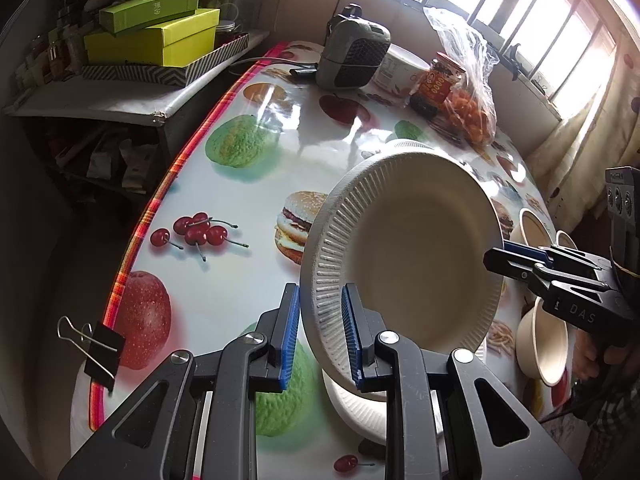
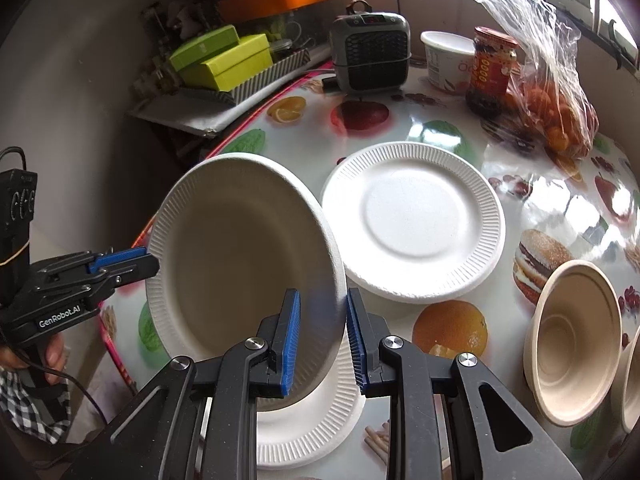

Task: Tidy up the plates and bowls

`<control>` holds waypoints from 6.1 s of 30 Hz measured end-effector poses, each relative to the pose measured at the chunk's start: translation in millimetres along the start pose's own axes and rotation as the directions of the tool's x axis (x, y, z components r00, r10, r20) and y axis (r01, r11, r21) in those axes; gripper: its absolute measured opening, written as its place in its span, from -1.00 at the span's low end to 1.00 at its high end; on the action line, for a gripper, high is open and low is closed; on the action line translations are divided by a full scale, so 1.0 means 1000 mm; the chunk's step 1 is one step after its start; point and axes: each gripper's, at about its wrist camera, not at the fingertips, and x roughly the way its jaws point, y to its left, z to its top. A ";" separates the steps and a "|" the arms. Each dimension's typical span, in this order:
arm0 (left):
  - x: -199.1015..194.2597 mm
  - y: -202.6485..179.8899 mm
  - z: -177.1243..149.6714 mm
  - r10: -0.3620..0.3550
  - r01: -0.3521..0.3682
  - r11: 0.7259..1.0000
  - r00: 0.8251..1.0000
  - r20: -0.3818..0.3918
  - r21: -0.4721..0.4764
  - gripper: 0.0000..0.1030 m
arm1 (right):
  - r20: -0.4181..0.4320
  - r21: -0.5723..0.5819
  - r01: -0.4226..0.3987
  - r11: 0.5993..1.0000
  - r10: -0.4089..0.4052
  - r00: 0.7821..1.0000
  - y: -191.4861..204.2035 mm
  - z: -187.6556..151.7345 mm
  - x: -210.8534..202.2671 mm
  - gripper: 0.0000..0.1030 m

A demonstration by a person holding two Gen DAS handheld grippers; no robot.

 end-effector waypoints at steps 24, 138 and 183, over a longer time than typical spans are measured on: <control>0.014 -0.017 -0.026 -0.002 0.006 0.999 0.996 -0.084 0.040 -0.57 | -0.068 0.038 -0.002 0.999 0.005 0.998 -0.010 -0.044 -0.002 -0.56; 0.038 -0.040 0.058 -0.065 0.068 0.997 0.995 -0.081 0.041 -0.29 | 0.041 0.122 0.133 0.984 -0.139 0.989 -0.085 0.017 -0.041 -0.13; 0.134 -0.064 0.105 -0.063 0.064 0.998 0.971 -0.233 -0.001 -0.39 | -0.132 0.240 0.018 0.971 0.015 0.991 -0.177 0.065 0.063 -0.41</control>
